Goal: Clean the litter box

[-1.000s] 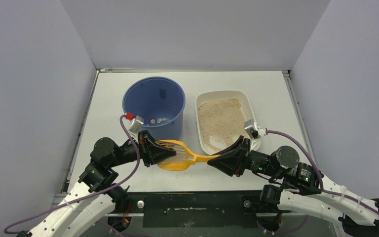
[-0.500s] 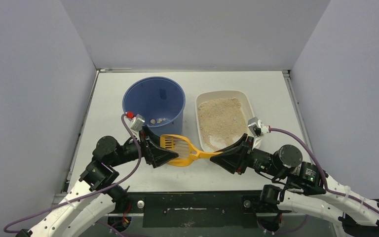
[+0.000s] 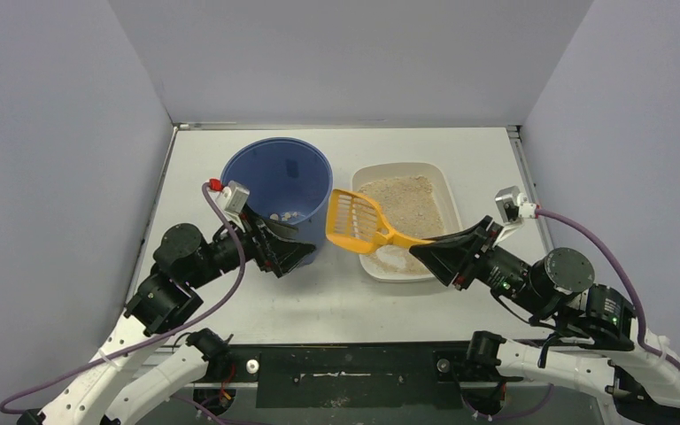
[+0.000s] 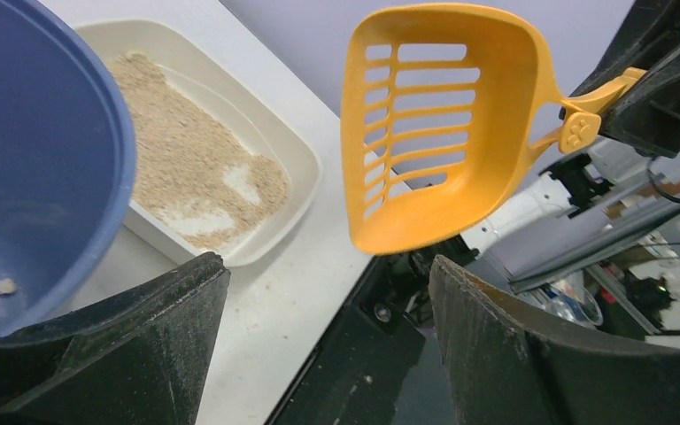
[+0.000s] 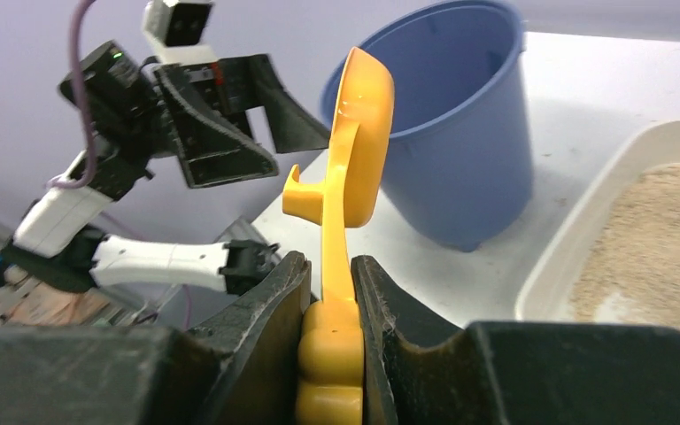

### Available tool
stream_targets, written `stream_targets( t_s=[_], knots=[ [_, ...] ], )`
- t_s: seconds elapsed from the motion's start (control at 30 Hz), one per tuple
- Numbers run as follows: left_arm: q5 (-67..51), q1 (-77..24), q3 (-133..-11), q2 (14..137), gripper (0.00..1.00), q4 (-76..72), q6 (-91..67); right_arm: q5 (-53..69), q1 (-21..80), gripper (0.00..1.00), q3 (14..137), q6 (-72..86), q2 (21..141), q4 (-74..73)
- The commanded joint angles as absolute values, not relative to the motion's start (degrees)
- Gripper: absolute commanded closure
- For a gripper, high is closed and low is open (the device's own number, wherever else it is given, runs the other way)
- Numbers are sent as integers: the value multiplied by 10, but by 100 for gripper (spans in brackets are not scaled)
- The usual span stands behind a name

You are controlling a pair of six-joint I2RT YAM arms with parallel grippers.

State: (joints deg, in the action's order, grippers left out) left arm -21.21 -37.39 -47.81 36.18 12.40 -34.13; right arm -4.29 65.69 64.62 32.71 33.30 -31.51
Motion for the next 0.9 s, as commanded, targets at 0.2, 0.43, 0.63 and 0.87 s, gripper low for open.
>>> stream_targets(
  t_s=[0.2,0.43,0.63,0.87],
  knots=[
    [-150,-372,-529,405,19,118,-296,-223,659,100,682,265,369,-343],
    [-161,-372,-545,446,20,92,-285,-272,662,100,642,235,354,-276],
    [-186,-372,-556,486,20,50,-293,-320,669,100,608,223,346,-249],
    [-237,-372,-616,572,23,20,-299,-360,670,100,602,199,379,-248]
  ],
)
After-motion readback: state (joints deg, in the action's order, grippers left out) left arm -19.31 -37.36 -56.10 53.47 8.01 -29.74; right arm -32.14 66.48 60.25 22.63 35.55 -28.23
